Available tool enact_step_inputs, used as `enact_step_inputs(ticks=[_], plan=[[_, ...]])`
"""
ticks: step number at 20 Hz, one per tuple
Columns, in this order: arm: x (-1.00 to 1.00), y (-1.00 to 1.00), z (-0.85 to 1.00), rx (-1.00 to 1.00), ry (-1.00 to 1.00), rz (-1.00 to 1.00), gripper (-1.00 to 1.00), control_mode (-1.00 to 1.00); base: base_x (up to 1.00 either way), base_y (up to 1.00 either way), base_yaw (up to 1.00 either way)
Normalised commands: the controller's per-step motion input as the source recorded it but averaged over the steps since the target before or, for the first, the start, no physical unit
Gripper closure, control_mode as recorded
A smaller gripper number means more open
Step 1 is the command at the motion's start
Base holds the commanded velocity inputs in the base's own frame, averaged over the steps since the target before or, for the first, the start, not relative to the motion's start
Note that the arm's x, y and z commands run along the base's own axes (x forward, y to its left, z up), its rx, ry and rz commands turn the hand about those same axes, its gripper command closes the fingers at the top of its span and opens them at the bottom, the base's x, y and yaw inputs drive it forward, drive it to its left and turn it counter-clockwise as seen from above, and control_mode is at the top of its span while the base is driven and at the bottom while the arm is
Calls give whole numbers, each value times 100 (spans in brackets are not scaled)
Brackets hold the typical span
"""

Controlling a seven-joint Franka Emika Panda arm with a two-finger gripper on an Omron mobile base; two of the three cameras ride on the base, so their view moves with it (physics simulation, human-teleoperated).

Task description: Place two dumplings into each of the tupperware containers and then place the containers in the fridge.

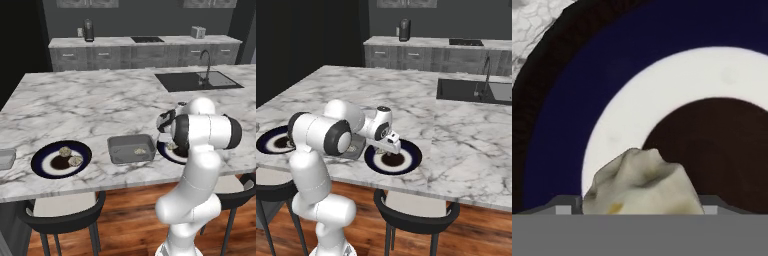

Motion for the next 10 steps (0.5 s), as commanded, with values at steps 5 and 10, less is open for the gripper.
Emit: enact_step_inputs(ticks=[5, 10], plan=[[-22, 15, 67, 0, 0, 0, 100, -100, 0, 0, 0], [-34, 64, 60, 0, 0, 0, 100, -100, 0, 0, 0]])
